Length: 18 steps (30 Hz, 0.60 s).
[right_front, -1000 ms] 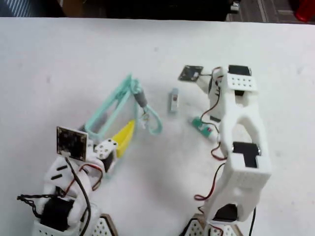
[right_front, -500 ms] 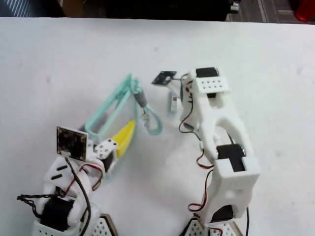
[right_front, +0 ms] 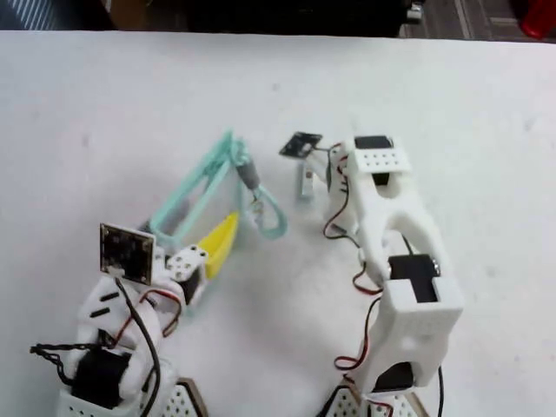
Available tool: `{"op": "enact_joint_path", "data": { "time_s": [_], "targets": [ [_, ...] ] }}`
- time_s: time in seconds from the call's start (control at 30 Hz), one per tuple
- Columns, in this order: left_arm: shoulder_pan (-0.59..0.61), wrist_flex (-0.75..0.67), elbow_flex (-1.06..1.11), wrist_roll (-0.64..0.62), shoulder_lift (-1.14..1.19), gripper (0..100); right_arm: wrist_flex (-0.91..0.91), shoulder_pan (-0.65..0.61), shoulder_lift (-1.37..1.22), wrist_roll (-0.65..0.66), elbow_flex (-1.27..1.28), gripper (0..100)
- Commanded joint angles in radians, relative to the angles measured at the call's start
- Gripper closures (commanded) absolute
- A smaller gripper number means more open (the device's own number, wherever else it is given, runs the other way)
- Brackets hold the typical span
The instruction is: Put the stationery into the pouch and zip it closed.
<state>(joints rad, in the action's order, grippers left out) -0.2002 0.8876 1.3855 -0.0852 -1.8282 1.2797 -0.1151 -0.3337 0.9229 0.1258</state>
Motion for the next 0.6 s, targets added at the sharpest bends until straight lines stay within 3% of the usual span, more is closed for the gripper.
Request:
{"op": "enact_joint_path", "data": {
  "time_s": [0.0, 0.57],
  "targets": [
    [-0.002, -0.026, -0.006, -0.012, 0.005, 73, -0.035, 0.010, 0.053, -0.005, 0.008, 82.9],
    [-0.002, -0.026, -0.006, -0.012, 0.005, 73, -0.068, 0.012, 0.051, -0.005, 0.023, 83.0]
  ]
}}
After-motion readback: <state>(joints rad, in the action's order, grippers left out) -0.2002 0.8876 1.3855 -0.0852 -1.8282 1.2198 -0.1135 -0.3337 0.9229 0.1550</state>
